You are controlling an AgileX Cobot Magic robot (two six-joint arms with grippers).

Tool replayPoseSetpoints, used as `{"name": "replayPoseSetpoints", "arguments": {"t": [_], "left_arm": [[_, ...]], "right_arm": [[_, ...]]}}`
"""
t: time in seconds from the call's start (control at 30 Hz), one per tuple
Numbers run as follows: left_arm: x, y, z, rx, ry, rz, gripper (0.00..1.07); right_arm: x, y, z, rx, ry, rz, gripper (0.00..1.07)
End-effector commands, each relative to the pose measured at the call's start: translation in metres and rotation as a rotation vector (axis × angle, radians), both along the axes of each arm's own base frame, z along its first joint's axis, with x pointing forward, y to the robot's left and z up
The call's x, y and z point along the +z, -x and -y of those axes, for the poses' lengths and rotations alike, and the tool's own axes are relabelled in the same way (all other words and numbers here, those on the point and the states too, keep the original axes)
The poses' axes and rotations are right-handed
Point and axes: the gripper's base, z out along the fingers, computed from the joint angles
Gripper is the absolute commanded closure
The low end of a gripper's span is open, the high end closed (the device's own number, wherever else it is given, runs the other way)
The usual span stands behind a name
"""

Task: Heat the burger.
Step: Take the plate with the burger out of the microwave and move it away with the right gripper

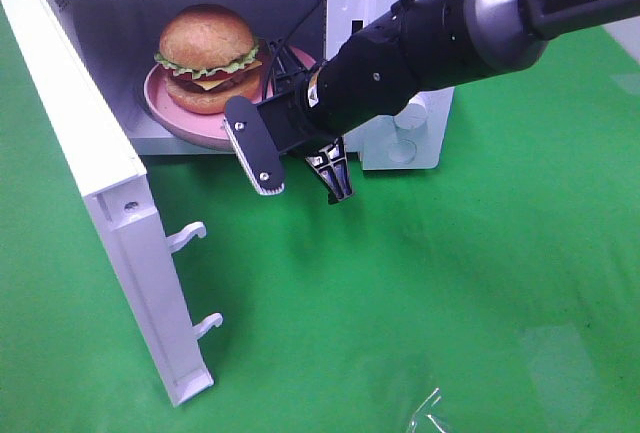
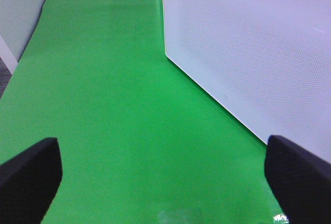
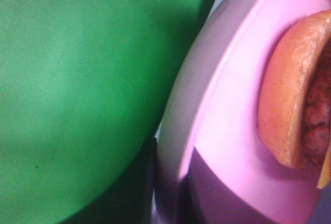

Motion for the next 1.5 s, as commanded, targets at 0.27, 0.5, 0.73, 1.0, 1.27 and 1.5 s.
{"name": "replayPoseSetpoints", "arguments": {"t": [0.27, 0.5, 0.73, 1.0, 1.27, 1.5], "left_arm": [[0.0, 0.002, 0.0, 0.005, 0.005, 0.028, 0.07], [0.0, 0.002, 0.0, 0.005, 0.005, 0.028, 0.07], [0.0, 0.002, 0.0, 0.005, 0.005, 0.028, 0.07], [0.0, 0.002, 0.0, 0.005, 0.005, 0.028, 0.07], [0.0, 0.002, 0.0, 0.005, 0.005, 0.028, 0.07], [0.0, 0.002, 0.0, 0.005, 0.005, 0.028, 0.07]], "right_arm": [[0.019, 0.024, 0.02, 0.024, -0.062, 0.069, 1.07], [0.023, 0.04, 0.031, 0.028, -0.061, 0.066, 1.07], [0.027, 0.061, 0.047, 0.027, -0.056, 0.054, 1.07], [0.032, 0.08, 0.062, 0.023, -0.055, 0.044, 1.07], [0.041, 0.1, 0.077, 0.02, -0.06, 0.049, 1.07], [0.048, 0.121, 0.093, 0.009, -0.048, 0.037, 1.07]]}}
